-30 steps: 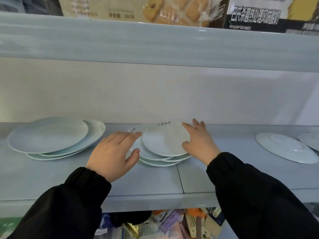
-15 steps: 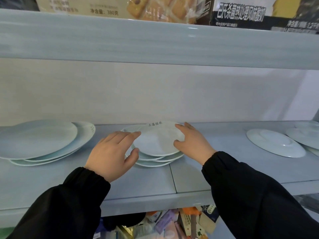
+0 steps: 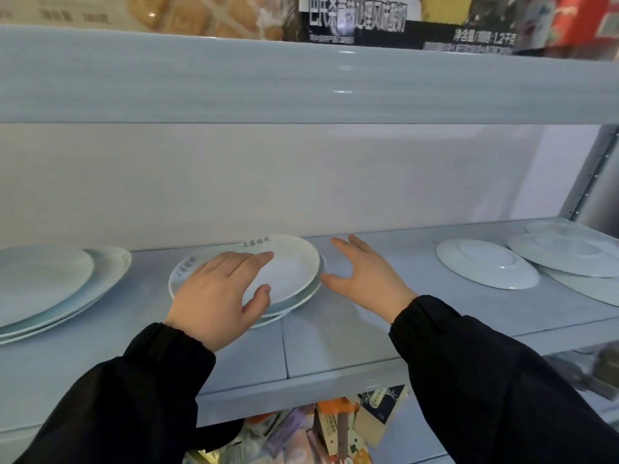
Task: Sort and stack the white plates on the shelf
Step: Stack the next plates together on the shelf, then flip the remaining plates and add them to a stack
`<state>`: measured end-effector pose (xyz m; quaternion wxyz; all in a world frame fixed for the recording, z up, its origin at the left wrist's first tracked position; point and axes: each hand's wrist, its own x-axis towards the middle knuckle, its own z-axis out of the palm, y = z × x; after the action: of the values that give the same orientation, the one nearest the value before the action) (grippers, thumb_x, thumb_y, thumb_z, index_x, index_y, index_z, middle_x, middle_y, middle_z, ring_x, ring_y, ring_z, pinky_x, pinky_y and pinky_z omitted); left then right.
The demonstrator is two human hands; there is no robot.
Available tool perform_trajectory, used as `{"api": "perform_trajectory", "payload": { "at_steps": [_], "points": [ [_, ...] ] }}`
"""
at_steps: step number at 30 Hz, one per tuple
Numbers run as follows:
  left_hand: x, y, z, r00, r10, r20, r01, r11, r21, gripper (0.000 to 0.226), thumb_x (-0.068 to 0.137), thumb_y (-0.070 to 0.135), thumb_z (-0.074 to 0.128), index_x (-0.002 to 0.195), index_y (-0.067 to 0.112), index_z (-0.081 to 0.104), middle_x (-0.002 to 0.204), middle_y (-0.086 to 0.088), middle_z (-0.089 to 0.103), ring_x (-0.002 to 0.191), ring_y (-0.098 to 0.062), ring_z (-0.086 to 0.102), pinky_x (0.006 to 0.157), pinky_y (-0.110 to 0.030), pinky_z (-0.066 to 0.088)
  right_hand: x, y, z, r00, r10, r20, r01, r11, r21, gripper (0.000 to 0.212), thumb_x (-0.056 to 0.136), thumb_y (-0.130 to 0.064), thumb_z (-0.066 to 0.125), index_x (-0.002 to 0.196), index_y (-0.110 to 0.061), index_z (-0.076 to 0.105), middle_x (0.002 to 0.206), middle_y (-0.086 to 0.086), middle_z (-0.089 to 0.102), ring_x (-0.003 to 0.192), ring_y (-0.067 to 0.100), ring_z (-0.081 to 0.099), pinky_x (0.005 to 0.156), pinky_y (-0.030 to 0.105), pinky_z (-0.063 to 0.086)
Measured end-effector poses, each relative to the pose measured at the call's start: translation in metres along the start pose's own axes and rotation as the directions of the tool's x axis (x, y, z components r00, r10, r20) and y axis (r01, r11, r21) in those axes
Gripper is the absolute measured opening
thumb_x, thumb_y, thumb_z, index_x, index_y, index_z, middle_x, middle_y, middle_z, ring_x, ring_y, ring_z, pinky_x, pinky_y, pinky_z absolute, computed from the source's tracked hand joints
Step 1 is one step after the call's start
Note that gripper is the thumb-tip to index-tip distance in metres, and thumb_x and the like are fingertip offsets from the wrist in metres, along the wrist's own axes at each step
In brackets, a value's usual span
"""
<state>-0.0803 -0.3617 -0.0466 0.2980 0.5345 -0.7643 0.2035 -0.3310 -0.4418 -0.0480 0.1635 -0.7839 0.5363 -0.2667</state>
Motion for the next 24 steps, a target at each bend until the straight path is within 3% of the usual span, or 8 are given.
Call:
{"api": "perform_trajectory", "payload": {
  "at_steps": [10, 24],
  "points": [
    [0.044, 0.070, 0.042, 0.993, 0.120, 0.008, -0.119, 0.988, -0.098, 0.045, 0.088, 0.036, 0.048, 0.127, 0.015, 0.061, 0.108, -0.003, 0.068, 0.103, -0.027, 0.061, 0.086, -0.039, 0.050, -0.028, 0.079, -0.046, 0.996, 0.081, -0.040, -0.081, 0.997, 0.007, 0.082, 0.085, -0.048, 0.068, 0.156, -0.036, 0.028, 0.167, -0.001, 0.012, 0.153, 0.013, 0.011, 0.117, 0.028, 0.021],
    [0.104, 0.188, 0.127, 0.973, 0.191, 0.127, -0.158, 0.960, -0.232, 0.049, 0.089, 0.041, 0.043, 0.130, 0.020, 0.059, 0.115, 0.001, 0.067, 0.106, -0.021, 0.060, 0.089, -0.031, 0.047, -0.083, 0.206, -0.111, 0.968, 0.201, -0.154, -0.202, 0.979, 0.011, 0.081, 0.086, -0.051, 0.067, 0.154, -0.047, 0.023, 0.167, -0.012, 0.005, 0.153, 0.008, 0.002, 0.121, 0.038, 0.022]
  ]
}}
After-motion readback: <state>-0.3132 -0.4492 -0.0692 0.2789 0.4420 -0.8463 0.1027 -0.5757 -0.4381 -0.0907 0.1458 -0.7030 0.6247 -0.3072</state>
